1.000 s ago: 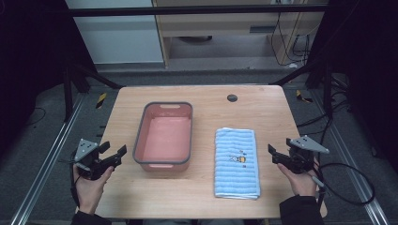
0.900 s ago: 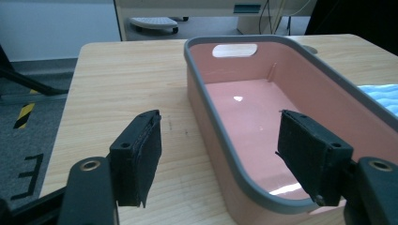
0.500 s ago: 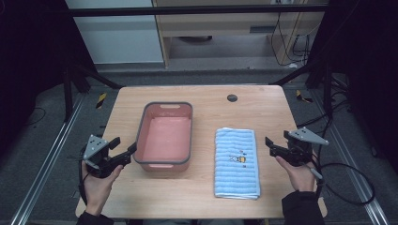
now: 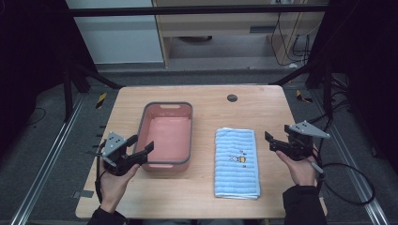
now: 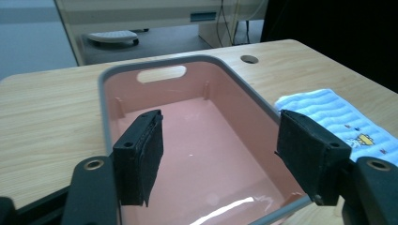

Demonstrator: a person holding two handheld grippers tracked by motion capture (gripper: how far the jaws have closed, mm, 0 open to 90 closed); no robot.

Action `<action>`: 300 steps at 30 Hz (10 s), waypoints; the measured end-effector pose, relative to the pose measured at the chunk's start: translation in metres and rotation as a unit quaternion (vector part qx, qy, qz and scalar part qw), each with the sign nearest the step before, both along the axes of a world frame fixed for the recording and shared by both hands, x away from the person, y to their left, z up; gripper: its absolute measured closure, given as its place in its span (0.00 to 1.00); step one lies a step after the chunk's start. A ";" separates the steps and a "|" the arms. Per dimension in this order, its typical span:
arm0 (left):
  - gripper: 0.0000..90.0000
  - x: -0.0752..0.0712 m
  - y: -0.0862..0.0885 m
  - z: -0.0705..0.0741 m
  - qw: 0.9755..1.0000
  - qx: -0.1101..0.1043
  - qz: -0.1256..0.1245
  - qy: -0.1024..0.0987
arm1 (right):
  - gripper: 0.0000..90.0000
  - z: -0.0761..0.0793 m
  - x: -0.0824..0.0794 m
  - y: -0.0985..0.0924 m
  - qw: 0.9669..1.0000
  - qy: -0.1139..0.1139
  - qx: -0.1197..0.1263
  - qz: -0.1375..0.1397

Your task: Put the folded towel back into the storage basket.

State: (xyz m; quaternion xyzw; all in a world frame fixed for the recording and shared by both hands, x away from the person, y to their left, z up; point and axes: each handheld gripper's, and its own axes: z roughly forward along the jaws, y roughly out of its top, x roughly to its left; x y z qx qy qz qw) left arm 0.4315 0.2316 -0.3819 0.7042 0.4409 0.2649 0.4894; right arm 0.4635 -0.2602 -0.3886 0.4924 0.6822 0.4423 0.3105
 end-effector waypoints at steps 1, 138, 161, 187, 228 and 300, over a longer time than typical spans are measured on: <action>0.35 0.000 0.000 0.000 1.000 0.000 0.000 0.000 | 0.25 0.000 0.000 0.000 1.000 0.000 0.000 0.000; 0.88 -0.015 -0.199 -0.124 0.980 0.058 -0.135 0.138 | 0.89 -0.110 0.095 0.040 0.984 0.167 -0.023 0.058; 0.96 -0.015 -0.192 -0.101 0.982 0.025 -0.147 0.115 | 0.92 -0.079 0.083 0.036 0.990 0.126 -0.001 0.068; 0.96 -0.015 -0.174 -0.047 0.987 0.013 -0.145 0.063 | 0.92 -0.019 0.067 0.046 0.997 0.051 0.014 0.060; 0.96 -0.001 -0.111 0.036 0.995 -0.006 -0.103 -0.010 | 0.92 0.073 0.080 0.104 0.996 -0.022 0.019 0.089; 0.96 0.040 0.004 0.017 1.000 -0.006 0.011 0.015 | 0.92 0.051 0.163 0.254 0.984 -0.012 0.029 0.173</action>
